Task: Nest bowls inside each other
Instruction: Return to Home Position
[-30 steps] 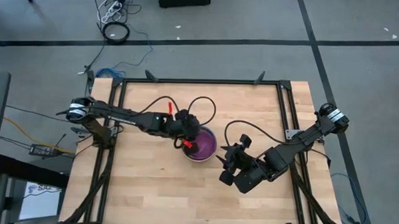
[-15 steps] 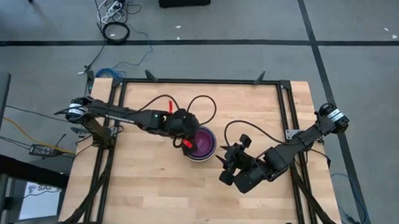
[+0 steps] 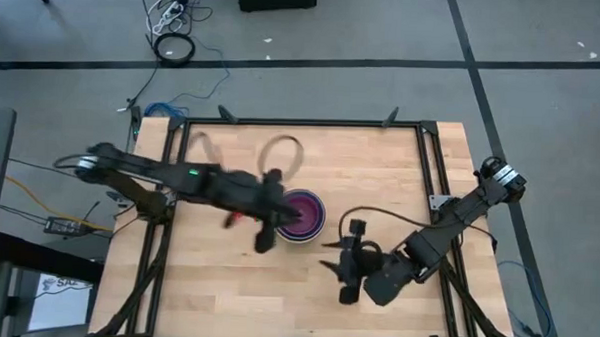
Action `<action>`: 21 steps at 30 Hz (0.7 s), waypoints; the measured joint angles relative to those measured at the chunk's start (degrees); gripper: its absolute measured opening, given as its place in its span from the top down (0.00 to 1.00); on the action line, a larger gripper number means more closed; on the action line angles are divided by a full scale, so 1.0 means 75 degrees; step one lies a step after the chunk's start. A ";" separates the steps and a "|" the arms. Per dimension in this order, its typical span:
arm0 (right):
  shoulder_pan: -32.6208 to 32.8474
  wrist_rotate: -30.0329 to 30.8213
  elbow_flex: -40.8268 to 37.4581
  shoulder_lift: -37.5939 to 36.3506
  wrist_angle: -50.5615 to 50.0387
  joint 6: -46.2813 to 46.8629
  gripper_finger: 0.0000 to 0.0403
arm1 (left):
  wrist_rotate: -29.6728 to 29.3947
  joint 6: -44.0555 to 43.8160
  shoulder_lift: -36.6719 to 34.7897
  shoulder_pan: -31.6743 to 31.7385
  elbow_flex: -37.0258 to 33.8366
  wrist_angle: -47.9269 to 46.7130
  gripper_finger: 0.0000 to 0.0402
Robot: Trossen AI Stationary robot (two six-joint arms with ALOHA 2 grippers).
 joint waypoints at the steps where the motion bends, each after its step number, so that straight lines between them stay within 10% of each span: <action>1: 0.0042 -0.0038 0.0000 0.0000 0.0349 -0.0403 0.59 | -0.0048 0.0235 -0.0277 -0.0093 0.0000 0.0226 0.83; 13: -0.0158 -0.0408 0.0000 -0.0018 0.4727 -0.2737 0.59 | -0.0154 0.1402 -0.2142 -0.1205 -0.0012 0.0658 0.83; 21: -0.2515 -0.5944 0.0627 -0.0606 0.5090 -0.3006 0.59 | -0.0237 0.2702 -0.1610 -0.0521 -0.0026 0.2558 0.83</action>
